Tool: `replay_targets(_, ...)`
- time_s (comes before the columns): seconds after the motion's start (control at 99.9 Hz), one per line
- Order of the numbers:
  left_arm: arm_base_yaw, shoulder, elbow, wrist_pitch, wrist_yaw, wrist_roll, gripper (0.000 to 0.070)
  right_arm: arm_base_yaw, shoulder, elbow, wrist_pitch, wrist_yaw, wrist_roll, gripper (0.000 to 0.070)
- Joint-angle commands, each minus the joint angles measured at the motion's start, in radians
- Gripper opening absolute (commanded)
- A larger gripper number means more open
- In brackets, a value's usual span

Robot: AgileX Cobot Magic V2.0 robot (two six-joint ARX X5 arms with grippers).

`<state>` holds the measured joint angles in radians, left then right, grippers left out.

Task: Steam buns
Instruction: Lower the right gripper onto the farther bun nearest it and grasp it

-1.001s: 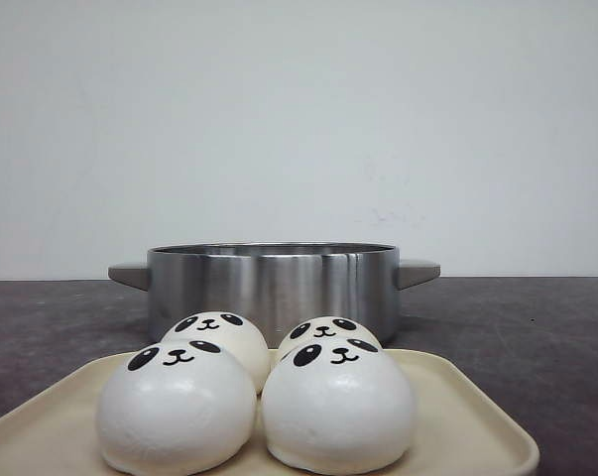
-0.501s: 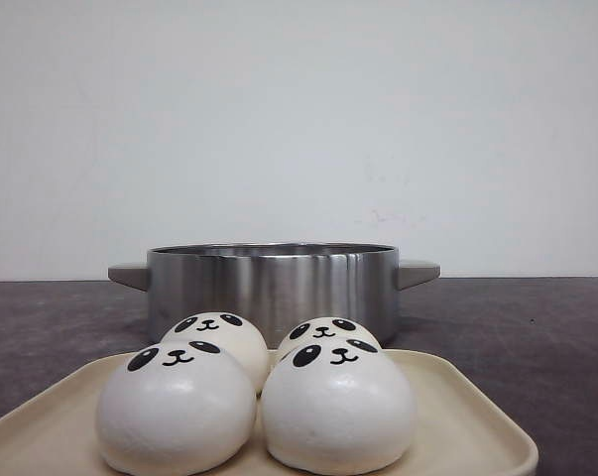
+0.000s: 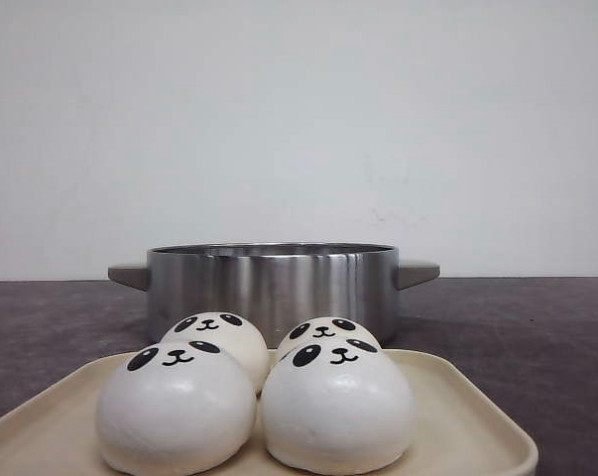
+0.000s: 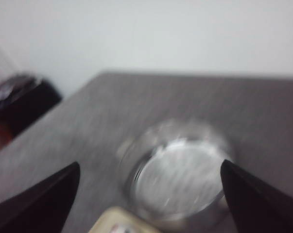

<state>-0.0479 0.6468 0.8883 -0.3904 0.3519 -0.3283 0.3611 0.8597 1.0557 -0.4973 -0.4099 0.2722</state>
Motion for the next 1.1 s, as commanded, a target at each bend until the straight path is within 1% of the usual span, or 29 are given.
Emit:
replay_targets(0.0,-0.012,0.018,0.014,0.009,0.008,0.01,0.0626,0.109,0.084,0.021,-0.034,0.068,0.033,0.0549)
replay_targets(0.05,-0.024,0.032,0.014,0.008,0.008,0.01,0.0627,0.186,0.151,0.026,-0.069,0.131,0.046,0.0549)
replay_targets(0.13,-0.037,0.043,0.014,-0.001,0.008,0.01,0.0627,0.264,0.24,0.026,-0.115,0.185,0.076,0.0549)
replay_targets(0.27,-0.057,0.047,0.014,-0.018,0.008,0.01,0.0627,0.349,0.413,0.026,-0.195,0.195,0.138,0.0547)
replay_targets(0.34,-0.065,0.045,0.014,-0.018,0.008,0.01,0.0627,0.375,0.494,0.026,-0.211,0.195,0.148,0.0546)
replay_targets(0.441,-0.078,0.045,0.014,-0.018,0.008,0.01,0.0627,0.396,0.591,0.026,-0.195,0.195,0.148,0.0546)
replay_targets(0.631,-0.103,0.045,0.014,-0.018,0.008,0.006,0.0627,0.401,0.743,0.026,-0.123,0.204,0.166,0.0543)
replay_targets(0.801,-0.124,0.045,0.014,-0.022,0.008,0.002,0.0627,0.401,0.833,0.026,-0.049,0.257,0.17,0.053)
replay_targets(0.821,-0.127,0.045,0.014,-0.024,0.008,0.002,0.0627,0.401,0.84,0.026,-0.048,0.259,0.175,0.0516)
replay_targets(0.841,-0.13,0.045,0.014,-0.026,0.008,0.002,0.0627,0.401,0.848,0.026,-0.047,0.262,0.18,0.0487)
replay_targets(0.891,-0.135,0.045,0.014,-0.032,0.008,0.002,0.0627,0.401,0.863,0.026,-0.046,0.27,0.19,0.0366)
replay_targets(0.941,-0.139,0.045,0.014,-0.038,0.008,0.002,0.0627,0.401,0.867,0.026,-0.05,0.285,0.193,0.0209)
replay_targets(0.991,-0.144,0.045,0.014,-0.044,0.008,0.002,0.0627,0.402,0.867,0.026,-0.048,0.307,0.192,0.0)
replay_targets(1.031,-0.148,0.045,0.014,-0.046,0.008,0.002,0.0627,0.407,0.866,0.026,-0.037,0.312,0.189,0.0011)
replay_targets(1.092,-0.152,0.045,0.014,-0.048,0.008,0.002,0.0627,0.409,0.864,0.026,-0.018,0.308,0.189,0.0009)
